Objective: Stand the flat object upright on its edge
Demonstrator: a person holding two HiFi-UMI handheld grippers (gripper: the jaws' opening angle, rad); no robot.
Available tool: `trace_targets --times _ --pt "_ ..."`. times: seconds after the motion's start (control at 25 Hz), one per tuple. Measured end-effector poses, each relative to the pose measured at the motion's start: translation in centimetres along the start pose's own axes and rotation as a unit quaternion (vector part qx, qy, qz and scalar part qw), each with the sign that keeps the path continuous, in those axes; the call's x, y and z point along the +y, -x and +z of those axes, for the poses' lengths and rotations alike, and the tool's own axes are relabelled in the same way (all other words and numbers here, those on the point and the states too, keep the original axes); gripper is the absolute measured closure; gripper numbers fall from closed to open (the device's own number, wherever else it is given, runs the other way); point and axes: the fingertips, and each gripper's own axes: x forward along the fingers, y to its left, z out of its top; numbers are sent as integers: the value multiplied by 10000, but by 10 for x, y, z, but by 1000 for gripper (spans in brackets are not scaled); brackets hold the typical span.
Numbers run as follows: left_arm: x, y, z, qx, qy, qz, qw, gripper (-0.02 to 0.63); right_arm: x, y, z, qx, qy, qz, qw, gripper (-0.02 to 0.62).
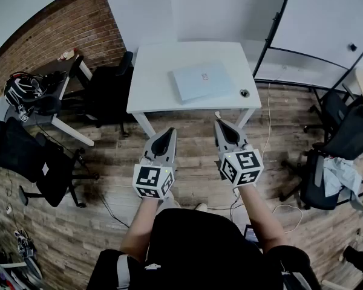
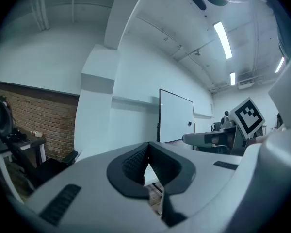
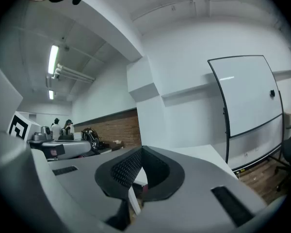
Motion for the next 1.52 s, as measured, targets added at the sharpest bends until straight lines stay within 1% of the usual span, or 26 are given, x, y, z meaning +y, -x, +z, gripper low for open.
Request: trace_targets --times 0.32,0.48,0.64,0.84,1.04,1.28,1.52 --pt "-15 7 1 -51 8 56 10000 594 -4 15 -4 2 19 63 10000 555" --pt "-17 5 -6 39 32 27 10000 594 -5 13 -6 5 -5 77 10000 555" --pt "-11 -5 -4 29 -2 3 10000 594 -10 -2 -5 -10 -4 94 10000 555" --pt "19 -20 -4 39 55 3 10000 594 -7 -36 -5 23 6 127 9999 555" --pt "49 -52 -3 34 37 -86 9999 594 -15 -82 -3 63 18 88 9999 555" --pt "100 -94 -1 37 84 -156 9998 594 -22 -145 0 137 30 31 9999 555" --pt "152 -131 0 107 229 -284 9993 594 -28 -206 8 247 33 -97 9996 555"
